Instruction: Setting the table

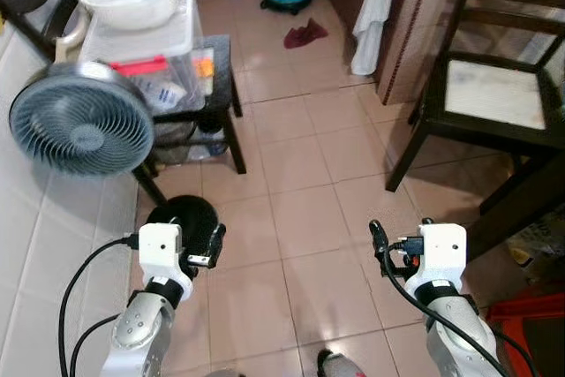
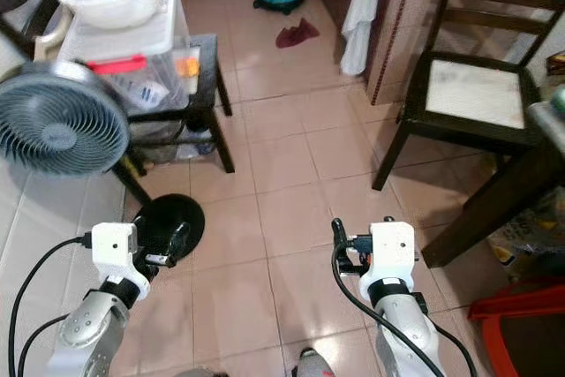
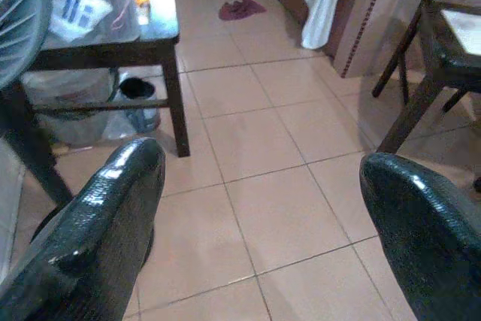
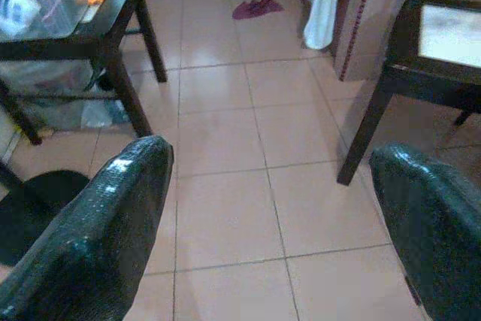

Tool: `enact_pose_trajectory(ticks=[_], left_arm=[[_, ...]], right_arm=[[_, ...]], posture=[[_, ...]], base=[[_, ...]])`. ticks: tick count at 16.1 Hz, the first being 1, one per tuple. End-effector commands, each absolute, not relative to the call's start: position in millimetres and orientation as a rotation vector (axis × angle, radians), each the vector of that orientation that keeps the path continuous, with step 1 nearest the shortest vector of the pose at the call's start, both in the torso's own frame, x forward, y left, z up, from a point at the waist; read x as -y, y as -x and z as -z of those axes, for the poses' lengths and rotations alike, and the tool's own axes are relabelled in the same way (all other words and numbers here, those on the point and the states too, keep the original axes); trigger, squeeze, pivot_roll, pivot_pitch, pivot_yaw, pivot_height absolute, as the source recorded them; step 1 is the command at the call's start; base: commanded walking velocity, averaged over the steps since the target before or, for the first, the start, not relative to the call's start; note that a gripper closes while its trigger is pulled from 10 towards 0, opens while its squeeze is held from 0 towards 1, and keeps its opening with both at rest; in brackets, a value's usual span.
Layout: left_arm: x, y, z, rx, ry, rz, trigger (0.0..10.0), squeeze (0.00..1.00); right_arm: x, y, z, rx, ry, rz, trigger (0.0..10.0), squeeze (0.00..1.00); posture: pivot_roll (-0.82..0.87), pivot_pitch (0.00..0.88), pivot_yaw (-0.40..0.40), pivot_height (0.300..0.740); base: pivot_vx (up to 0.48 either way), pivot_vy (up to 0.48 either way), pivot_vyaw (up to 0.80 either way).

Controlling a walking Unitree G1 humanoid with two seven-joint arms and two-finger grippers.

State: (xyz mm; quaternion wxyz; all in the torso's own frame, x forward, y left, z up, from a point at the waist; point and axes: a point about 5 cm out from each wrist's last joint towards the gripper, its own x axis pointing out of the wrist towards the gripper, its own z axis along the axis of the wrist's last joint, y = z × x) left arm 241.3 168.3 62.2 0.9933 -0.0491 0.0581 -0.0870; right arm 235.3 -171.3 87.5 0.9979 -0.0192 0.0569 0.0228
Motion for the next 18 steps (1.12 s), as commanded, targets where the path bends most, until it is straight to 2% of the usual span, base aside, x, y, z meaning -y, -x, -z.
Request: enact_pose_trajectory(ticks=[1,6,11,14,18], left_arm=[[-169.8,-239.3,-61.8,-0.121,0.097,0.187,10.0,0.0],[-168.8,-238.5,-62.2,-0.12,0.099,0.197,10.0,0.0],[-175.5,-244.4,-85.1,-0.02,0.075,0.144,10.0,0.0],[-173.4,-242.5,-88.0,-0.003,0.044,0.155,10.0,0.0],[-184.4,-239.0,-80.3,-0.06,0.021,0.028,10.0,0.0]], right_arm=[[170.8,-233.7,-84.7,-0.127,0.03,-0.048,10.0,0.0],[170.7,-233.0,-86.9,-0.111,0.023,-0.052,10.0,0.0],[167.2,-235.9,-118.8,0.035,0.076,-0.08,10.0,0.0],[168.6,-234.6,-125.2,0.056,0.093,-0.08,10.0,0.0],[178.7,-233.2,-116.0,-0.017,0.104,-0.009,10.0,0.0]], posture=[[-0.09,0.194,0.074,0.74],[-0.09,0.196,0.075,0.74],[-0.09,0.193,0.072,0.74],[-0.09,0.189,0.068,0.74],[-0.1,0.185,0.066,0.74]], base=[[0.319,0.0,-0.8],[0.322,0.0,-0.8],[0.17,0.0,-0.7],[0.0,0.0,0.0],[0.0,0.0,0.0]])
